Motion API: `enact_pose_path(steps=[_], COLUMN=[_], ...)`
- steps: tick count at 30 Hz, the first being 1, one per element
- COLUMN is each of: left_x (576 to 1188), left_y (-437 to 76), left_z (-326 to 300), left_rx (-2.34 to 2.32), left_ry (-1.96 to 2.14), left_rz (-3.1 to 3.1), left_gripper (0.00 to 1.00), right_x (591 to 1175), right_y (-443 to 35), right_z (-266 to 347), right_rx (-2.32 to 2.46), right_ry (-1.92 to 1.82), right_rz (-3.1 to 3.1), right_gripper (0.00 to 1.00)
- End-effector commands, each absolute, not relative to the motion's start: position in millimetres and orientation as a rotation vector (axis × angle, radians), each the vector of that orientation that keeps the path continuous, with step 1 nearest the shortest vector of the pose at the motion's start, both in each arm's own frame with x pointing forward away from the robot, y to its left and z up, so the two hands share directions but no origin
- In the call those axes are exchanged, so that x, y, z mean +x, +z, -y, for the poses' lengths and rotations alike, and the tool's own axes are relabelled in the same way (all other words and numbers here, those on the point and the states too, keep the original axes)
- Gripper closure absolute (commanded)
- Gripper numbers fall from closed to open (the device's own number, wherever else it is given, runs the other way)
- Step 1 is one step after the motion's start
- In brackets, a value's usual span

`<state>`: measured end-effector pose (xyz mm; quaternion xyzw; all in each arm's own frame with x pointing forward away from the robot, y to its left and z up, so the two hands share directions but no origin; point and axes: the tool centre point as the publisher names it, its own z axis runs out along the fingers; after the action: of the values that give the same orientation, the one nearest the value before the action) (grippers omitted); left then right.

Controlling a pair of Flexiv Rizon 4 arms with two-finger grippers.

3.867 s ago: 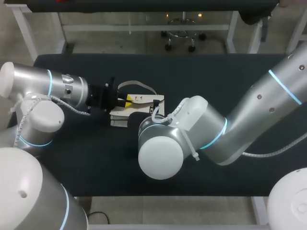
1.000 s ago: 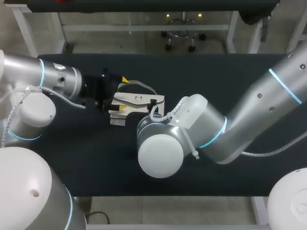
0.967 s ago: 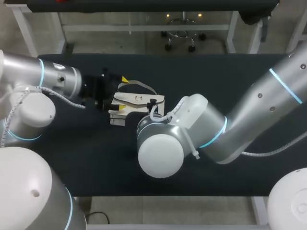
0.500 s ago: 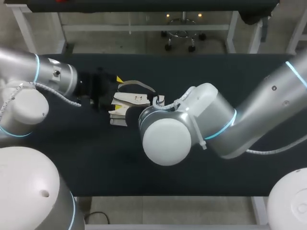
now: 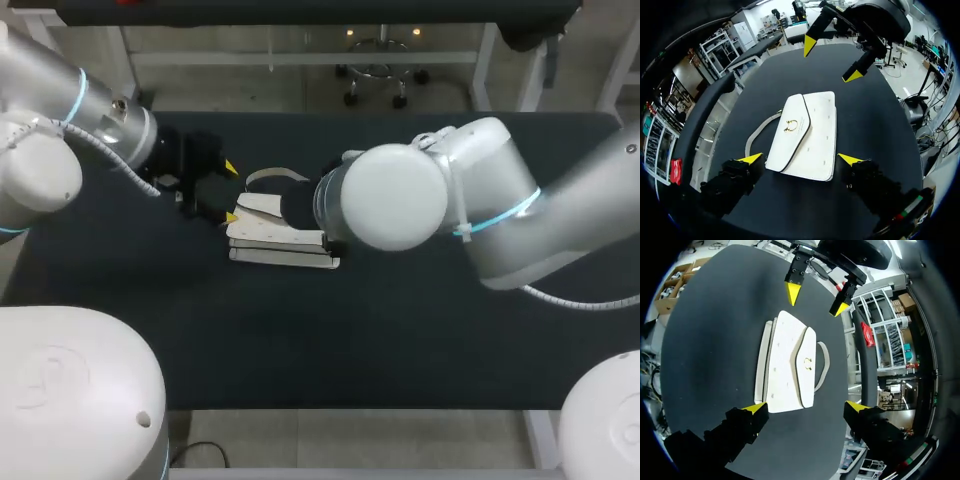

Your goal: Pick up the bag, open it, inspect its contents, close it, and place it on the opposite side

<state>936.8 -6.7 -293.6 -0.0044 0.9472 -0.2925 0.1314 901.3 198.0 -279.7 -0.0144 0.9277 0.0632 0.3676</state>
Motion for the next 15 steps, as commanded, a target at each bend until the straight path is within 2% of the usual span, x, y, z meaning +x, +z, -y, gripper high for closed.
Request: enact_pose_path(steps=[1,5,15], left_x=[939.9,933.8,933.8], left_y=[-288.2,-287.5,-287.5], left_z=[11.3,9.5,9.5], left_rx=[-0.067,-0.109,-0.109], left_ry=[-0.646,-0.449,-0.449], left_rz=[-2.916,-2.933,-2.933], left_gripper=[0.0,0.0,0.0], right_x=[904.0,907.1,907.1], right_y=[-264.5,-261.2,-261.2], right_z=[-192.1,-184.7,-184.7], right_rx=[-0.081,-0.095,-0.095], right_ry=[0.148,0.19,0.19], right_rz=[-2.545,-2.692,-2.692], right_gripper=[0.0,0.0,0.0])
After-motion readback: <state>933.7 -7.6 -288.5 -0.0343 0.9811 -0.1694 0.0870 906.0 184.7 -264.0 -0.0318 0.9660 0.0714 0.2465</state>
